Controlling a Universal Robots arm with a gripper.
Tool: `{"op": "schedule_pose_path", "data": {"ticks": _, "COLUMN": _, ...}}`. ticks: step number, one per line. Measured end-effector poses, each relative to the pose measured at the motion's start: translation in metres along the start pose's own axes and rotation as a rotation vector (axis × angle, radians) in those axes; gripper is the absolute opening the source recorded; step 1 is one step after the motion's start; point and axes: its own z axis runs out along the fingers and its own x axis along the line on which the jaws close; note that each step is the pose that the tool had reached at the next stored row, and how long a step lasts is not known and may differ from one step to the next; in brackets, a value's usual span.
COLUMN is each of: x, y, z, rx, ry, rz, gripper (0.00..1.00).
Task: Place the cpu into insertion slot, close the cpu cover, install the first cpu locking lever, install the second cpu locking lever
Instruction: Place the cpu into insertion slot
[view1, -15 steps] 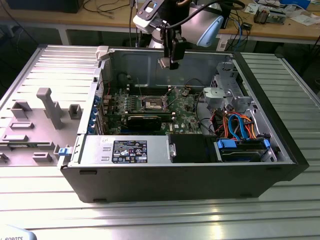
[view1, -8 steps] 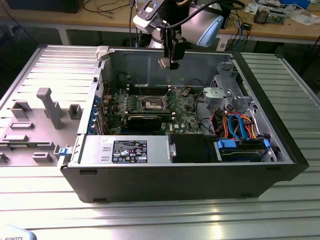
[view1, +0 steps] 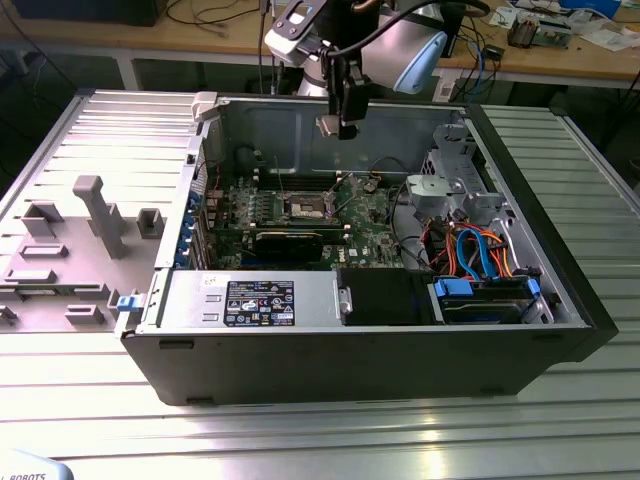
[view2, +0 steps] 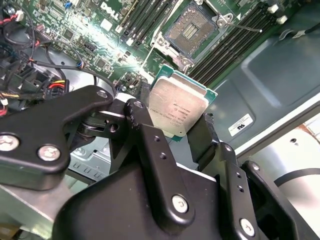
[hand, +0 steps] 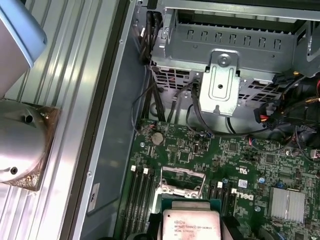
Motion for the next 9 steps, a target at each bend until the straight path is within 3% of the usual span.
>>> {"op": "schedule_pose_path", "data": {"ticks": 3, "x": 0.0001, "y": -0.0007, "z": -0.0001, "rx": -0.0004, "ry": -0.0018, "rz": 0.021, "gripper": 0.54}}
{"op": "schedule_pose_path", "data": {"ticks": 9, "x": 0.0002, "y": -0.0012, "z": -0.0001, "rx": -0.0004, "ry": -0.0019, "rz": 0.022, "gripper": 0.54}}
